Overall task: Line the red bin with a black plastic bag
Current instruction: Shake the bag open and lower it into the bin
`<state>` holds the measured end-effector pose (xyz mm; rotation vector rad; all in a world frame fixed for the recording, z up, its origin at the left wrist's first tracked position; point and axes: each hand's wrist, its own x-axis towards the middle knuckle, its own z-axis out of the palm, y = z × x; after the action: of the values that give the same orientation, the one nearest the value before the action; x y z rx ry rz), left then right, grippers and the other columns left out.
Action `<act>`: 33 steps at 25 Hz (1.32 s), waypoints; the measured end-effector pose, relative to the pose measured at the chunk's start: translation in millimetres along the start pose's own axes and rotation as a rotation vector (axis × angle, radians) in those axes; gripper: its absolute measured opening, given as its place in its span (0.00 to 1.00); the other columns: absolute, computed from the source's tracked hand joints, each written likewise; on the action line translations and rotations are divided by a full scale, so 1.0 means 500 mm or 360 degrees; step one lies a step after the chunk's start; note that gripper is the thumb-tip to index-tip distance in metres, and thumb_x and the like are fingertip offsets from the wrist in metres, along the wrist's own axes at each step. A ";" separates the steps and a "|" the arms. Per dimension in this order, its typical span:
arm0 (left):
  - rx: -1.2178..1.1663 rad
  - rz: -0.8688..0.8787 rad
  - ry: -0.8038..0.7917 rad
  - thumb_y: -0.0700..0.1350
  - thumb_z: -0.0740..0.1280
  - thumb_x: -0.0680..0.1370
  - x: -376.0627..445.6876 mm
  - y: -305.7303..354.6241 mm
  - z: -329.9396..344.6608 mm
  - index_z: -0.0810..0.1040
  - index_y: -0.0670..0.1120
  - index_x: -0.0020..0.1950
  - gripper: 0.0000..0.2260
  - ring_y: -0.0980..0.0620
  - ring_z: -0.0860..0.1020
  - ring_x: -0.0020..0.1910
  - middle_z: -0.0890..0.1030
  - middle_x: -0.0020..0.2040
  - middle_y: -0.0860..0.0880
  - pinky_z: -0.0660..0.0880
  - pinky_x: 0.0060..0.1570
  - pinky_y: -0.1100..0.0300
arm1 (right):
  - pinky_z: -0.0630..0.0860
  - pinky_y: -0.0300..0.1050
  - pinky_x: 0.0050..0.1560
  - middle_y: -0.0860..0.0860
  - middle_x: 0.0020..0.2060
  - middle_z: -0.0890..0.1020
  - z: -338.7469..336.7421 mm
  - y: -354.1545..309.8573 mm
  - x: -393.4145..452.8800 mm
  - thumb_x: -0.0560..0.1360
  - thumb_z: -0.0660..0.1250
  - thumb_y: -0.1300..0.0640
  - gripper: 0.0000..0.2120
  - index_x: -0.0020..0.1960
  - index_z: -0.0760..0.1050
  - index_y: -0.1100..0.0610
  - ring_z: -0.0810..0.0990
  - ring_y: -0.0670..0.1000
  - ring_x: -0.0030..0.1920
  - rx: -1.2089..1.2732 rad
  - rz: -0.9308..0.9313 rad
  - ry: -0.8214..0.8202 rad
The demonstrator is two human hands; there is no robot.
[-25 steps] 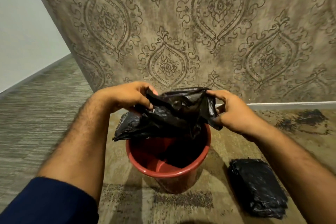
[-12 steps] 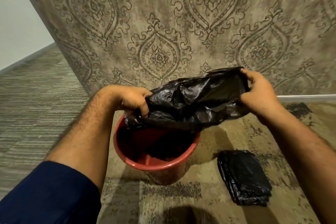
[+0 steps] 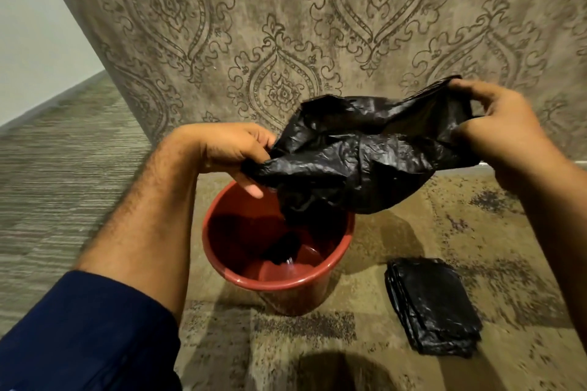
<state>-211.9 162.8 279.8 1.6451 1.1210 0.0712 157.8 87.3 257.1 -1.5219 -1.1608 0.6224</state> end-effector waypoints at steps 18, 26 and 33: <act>-0.0079 -0.0426 0.1055 0.67 0.73 0.71 0.055 -0.262 -0.036 0.86 0.48 0.39 0.22 0.55 0.81 0.29 0.85 0.32 0.53 0.72 0.31 0.60 | 0.79 0.58 0.68 0.55 0.64 0.77 0.250 0.149 -0.109 0.70 0.78 0.65 0.29 0.70 0.75 0.55 0.79 0.57 0.64 -0.0283 0.0104 -0.0459; -0.0130 0.0028 0.1687 0.49 0.73 0.80 0.117 -0.317 -0.058 0.72 0.47 0.36 0.16 0.47 0.74 0.36 0.75 0.36 0.42 0.71 0.41 0.53 | 0.83 0.41 0.35 0.53 0.59 0.83 0.286 0.133 -0.025 0.78 0.69 0.71 0.31 0.79 0.71 0.54 0.83 0.46 0.46 -0.0162 0.0318 -0.0612; -0.0279 0.0081 0.1815 0.43 0.70 0.82 0.175 -0.351 -0.066 0.68 0.47 0.53 0.10 0.43 0.79 0.51 0.78 0.50 0.43 0.78 0.56 0.46 | 0.82 0.41 0.33 0.54 0.52 0.85 0.348 0.151 0.058 0.81 0.58 0.67 0.20 0.64 0.79 0.50 0.84 0.52 0.45 -0.0678 0.0616 -0.1029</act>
<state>-291.1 240.1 114.4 1.4394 1.8163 1.2230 46.4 191.7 141.1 -2.0082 -1.5609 1.2546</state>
